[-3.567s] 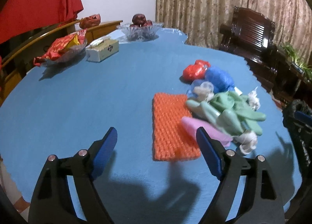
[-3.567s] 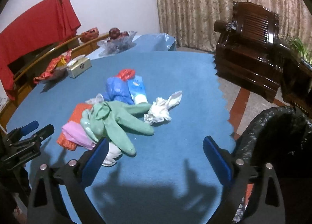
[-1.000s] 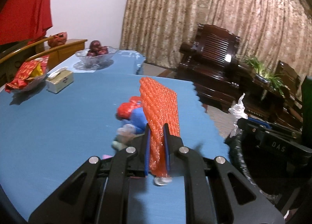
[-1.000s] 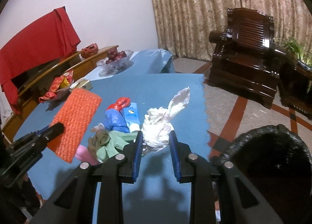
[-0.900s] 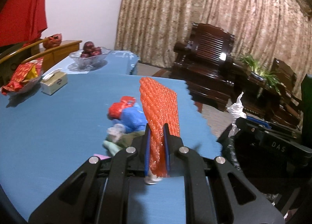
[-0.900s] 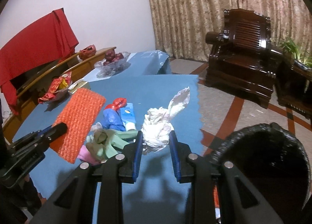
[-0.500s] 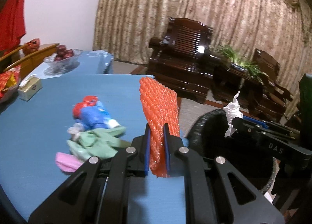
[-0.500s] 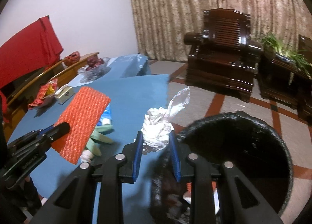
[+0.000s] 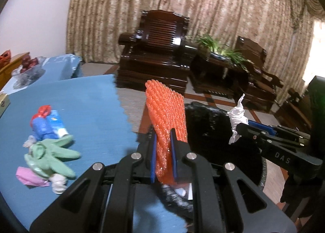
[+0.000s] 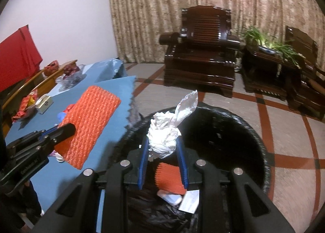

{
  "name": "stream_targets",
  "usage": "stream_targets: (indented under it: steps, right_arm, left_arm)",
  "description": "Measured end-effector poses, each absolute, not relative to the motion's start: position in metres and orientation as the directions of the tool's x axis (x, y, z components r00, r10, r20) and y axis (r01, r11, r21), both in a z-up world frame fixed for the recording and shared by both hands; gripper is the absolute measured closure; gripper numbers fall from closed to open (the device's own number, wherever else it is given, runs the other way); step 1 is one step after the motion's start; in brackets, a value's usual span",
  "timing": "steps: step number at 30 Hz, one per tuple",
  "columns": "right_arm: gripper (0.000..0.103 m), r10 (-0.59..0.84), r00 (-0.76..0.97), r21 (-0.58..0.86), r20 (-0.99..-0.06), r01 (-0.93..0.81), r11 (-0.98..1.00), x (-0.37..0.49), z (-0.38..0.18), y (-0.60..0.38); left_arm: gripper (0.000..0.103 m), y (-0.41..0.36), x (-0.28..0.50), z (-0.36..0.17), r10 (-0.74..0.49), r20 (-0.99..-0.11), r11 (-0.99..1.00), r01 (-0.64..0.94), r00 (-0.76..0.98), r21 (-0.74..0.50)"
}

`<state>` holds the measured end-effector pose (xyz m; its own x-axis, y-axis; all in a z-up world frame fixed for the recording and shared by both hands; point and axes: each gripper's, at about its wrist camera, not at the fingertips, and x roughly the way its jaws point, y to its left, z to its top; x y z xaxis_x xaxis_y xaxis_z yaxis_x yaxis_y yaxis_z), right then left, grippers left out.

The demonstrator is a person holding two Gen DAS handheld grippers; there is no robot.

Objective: Collect trash
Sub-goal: 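Carry net and tissues over the bin and open both tools to drop them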

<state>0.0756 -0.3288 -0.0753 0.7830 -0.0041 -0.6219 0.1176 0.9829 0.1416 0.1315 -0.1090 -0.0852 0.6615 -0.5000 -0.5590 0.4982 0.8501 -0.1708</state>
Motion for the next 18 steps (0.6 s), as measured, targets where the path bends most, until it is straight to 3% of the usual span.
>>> stream_targets:
  steps: [14,18]
  right_arm:
    - [0.076,-0.093,0.745,0.133,-0.66,0.238,0.962,0.058,-0.098,-0.377]
    - [0.073,-0.103,0.728,0.127,-0.677,0.253,0.959,0.059,-0.108,-0.382]
  left_arm:
    - [0.091,-0.172,0.136,-0.11,-0.556,-0.589,0.791,0.591,0.586,-0.158]
    - [0.082,-0.176,0.139,-0.117,-0.562,-0.603,0.781,0.603,0.566,-0.162]
